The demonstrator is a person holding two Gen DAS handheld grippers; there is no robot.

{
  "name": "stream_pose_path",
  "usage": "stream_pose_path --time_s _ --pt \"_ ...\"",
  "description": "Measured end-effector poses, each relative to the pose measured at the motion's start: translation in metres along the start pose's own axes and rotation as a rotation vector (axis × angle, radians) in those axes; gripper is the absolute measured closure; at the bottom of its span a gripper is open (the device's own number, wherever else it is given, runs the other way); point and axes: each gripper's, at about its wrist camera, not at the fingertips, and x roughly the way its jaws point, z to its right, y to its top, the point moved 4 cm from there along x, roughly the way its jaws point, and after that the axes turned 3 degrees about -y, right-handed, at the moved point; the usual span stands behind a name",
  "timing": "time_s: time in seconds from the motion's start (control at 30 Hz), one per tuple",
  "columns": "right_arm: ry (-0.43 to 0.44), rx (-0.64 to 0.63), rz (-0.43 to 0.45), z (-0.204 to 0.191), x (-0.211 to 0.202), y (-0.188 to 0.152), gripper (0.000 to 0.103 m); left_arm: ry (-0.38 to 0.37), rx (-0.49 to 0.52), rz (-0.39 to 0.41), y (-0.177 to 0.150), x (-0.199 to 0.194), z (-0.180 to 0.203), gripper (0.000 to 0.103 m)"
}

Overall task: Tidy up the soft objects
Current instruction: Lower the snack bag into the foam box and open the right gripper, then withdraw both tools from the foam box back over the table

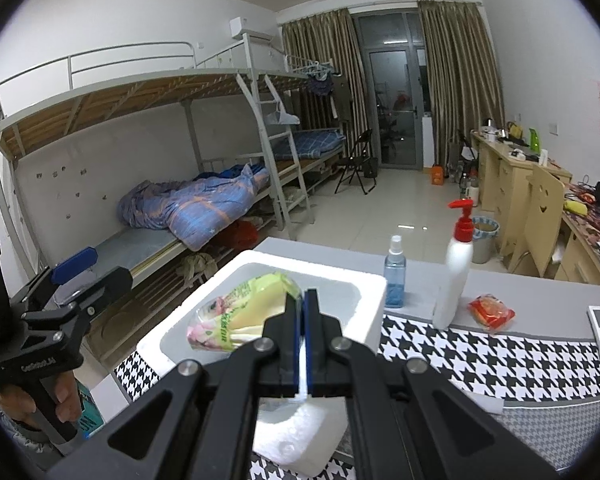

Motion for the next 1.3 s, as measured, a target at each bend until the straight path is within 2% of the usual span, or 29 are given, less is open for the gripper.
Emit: stream_pose_path --time_s 0.33,0.37,0.43,0.47,0.5,0.53,0.97,1.3 --pt "0.008 -0.009 -0.055 -0.010 0.019 0.000 0.098 0.001 -0.010 0.001 -0.003 -0.003 -0.006 0.001" --pt "0.008 -0.010 -0.063 -0.011 0.021 -0.001 0.094 0.001 -0.011 0.000 -0.004 -0.003 -0.007 0.001" --pt "0.013 -0.009 -0.080 -0.013 0.025 -0.003 0.074 0.000 -0.014 -0.003 -0.005 -0.002 -0.008 0.001" --pt "0.017 -0.005 -0.084 -0.013 0.026 -0.004 0.050 -0.001 -0.014 -0.005 -0.006 -0.002 -0.008 0.001" --pt "0.019 -0.001 -0.082 -0.013 0.027 -0.005 0.032 -0.002 -0.015 -0.007 -0.006 -0.002 -0.009 0.001" --pt "0.020 0.001 -0.068 -0.013 0.025 -0.005 0.029 -0.002 -0.016 -0.008 -0.007 -0.001 -0.009 0.001" --pt "0.006 -0.012 -0.022 -0.014 0.010 -0.006 0.028 -0.023 -0.018 -0.015 -0.011 -0.006 -0.005 0.001" --pt "-0.030 -0.029 0.040 -0.008 -0.014 -0.007 0.019 -0.056 0.002 -0.003 -0.010 -0.014 0.010 0.001"
